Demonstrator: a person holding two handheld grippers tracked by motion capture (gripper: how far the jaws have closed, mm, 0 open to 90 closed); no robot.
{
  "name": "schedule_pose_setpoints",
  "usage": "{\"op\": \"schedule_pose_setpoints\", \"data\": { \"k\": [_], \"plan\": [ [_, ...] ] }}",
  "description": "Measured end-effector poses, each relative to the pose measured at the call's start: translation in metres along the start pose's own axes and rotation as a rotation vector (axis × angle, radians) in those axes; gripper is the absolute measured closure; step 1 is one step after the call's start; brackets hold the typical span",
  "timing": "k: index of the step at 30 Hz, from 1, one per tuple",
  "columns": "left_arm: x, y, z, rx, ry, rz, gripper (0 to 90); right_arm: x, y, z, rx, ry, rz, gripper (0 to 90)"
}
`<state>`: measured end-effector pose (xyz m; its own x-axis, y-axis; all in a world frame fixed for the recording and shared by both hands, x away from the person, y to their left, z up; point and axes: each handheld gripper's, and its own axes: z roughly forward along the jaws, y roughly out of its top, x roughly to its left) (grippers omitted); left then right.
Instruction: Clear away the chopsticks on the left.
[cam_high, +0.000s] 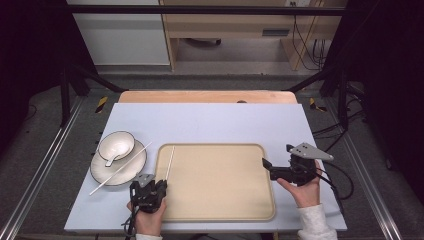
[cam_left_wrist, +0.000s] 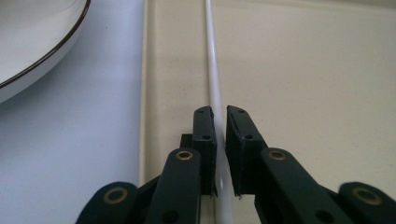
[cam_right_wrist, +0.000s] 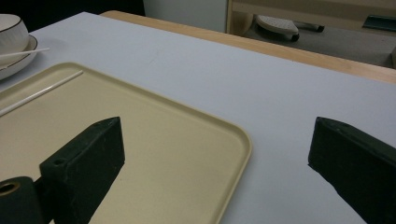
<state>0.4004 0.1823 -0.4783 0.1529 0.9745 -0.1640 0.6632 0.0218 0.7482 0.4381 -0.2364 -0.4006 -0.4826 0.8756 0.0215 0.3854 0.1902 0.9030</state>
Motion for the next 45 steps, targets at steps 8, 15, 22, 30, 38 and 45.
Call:
{"op": "schedule_pose_setpoints", "data": {
  "k": [8, 15, 22, 30, 38, 45],
  "plan": [
    [0.003, 0.017, -0.014, -0.048, -0.031, 0.071, 71.4, -0.002, 0.001, -0.003, -0.008, -0.003, 0.001, 3.9],
    [0.018, 0.041, -0.03, -0.082, -0.133, 0.16, 55.7, -0.003, 0.002, -0.007, -0.023, -0.007, 0.013, 3.9],
    [0.036, 0.049, -0.041, -0.07, -0.172, 0.309, 43.4, -0.005, 0.003, -0.01, -0.029, -0.006, 0.012, 3.9],
    [0.069, 0.037, -0.045, -0.063, -0.213, 0.355, 32.8, -0.006, 0.002, -0.01, -0.024, -0.01, 0.013, 3.9],
    [0.105, 0.032, -0.054, -0.065, -0.206, 0.334, 28.3, -0.006, 0.002, -0.011, -0.027, -0.009, 0.021, 3.9],
    [0.132, 0.032, -0.058, -0.048, -0.16, 0.32, 29.4, -0.005, 0.001, -0.008, -0.015, -0.007, 0.016, 3.9]
  ]
}}
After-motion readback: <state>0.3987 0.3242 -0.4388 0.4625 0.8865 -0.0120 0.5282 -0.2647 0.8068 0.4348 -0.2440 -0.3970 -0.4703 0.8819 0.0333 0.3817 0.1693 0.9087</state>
